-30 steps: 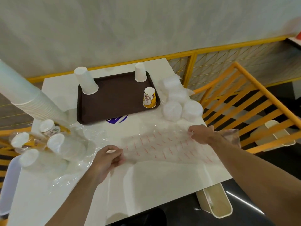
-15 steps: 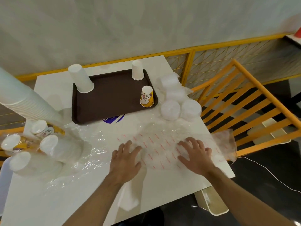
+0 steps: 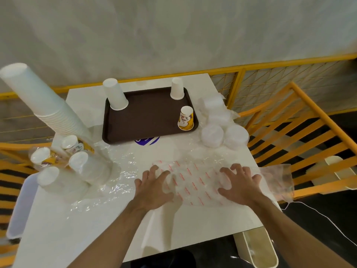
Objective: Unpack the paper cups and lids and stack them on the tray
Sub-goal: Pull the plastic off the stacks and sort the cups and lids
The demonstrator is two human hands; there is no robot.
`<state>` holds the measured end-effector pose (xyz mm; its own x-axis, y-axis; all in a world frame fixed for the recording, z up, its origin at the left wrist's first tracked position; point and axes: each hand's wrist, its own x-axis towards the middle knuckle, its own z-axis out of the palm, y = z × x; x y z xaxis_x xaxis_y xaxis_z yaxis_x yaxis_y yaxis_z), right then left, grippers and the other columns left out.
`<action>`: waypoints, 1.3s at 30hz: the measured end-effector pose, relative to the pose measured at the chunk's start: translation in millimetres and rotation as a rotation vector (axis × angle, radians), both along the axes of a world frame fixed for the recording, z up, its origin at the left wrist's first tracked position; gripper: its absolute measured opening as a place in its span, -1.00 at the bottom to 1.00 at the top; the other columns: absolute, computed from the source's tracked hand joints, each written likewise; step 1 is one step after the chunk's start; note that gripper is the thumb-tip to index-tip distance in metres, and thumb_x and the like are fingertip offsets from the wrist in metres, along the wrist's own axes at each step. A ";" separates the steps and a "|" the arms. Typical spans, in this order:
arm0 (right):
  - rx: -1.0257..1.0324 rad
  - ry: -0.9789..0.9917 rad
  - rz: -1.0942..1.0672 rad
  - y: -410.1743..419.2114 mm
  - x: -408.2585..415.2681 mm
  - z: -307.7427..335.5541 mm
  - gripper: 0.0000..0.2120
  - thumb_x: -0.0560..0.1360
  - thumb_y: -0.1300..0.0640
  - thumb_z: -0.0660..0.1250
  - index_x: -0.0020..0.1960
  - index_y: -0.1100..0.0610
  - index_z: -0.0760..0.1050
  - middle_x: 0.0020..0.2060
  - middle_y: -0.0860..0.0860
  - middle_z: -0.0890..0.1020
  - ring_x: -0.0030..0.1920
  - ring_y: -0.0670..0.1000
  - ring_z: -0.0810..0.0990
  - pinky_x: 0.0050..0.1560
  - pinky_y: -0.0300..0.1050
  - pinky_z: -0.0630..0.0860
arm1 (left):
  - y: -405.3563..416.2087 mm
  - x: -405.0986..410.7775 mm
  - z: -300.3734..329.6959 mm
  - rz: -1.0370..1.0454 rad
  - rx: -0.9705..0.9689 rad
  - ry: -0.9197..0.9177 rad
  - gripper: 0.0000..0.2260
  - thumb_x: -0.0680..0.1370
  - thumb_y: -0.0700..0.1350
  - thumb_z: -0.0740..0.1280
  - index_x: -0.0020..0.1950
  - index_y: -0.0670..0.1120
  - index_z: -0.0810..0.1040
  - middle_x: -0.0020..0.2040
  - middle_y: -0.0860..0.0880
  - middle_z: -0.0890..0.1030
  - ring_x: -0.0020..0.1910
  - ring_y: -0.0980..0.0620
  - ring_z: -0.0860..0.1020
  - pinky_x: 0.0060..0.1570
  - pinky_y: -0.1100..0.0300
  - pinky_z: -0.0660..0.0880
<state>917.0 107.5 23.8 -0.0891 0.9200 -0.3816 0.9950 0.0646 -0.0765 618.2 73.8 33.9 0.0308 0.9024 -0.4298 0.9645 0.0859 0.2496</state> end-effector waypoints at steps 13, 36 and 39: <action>0.040 0.590 0.155 30.3 -184.5 75.2 -0.82 0.56 0.18 0.28 0.08 -0.02 0.58 -0.07 -0.11 0.65 -0.15 -0.06 0.57 -0.07 -0.18 0.52 | -54.7 -107.9 84.0 0.430 0.636 -0.316 -0.82 0.51 -0.25 0.35 -0.02 0.00 0.66 0.01 0.12 0.61 0.06 0.08 0.49 0.04 0.36 0.25; -0.169 0.374 0.370 93.3 -486.7 77.1 -0.45 0.34 0.05 0.51 0.26 -0.02 0.39 0.02 0.00 0.52 -0.04 0.07 0.54 -0.14 -0.08 0.52 | -38.9 -305.6 58.1 0.267 0.265 0.017 -0.23 0.53 0.42 0.08 0.62 0.08 -0.07 0.64 0.03 -0.16 0.61 0.02 -0.19 0.55 -0.07 -0.13; -0.153 0.406 0.287 98.5 -480.2 78.4 -0.46 0.26 0.00 0.56 0.19 -0.07 0.46 0.03 -0.01 0.54 0.01 0.05 0.55 -0.07 -0.06 0.56 | -37.1 -306.8 64.4 0.255 0.220 0.013 -0.22 0.52 0.43 0.10 0.61 0.09 -0.05 0.64 0.03 -0.14 0.61 0.00 -0.16 0.53 -0.11 -0.12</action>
